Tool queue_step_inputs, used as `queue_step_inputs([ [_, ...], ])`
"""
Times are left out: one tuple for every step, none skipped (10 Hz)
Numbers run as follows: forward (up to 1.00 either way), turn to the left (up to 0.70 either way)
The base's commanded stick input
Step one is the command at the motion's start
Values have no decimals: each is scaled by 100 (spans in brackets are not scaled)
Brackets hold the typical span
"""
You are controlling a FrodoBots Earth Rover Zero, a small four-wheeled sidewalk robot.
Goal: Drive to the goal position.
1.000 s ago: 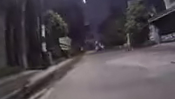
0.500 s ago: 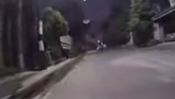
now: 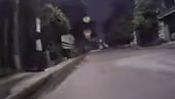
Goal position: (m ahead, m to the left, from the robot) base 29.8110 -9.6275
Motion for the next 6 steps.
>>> queue_step_inputs([
  [70,0],
  [70,0],
  [70,0],
  [70,0],
  [70,-2],
  [70,-5],
])
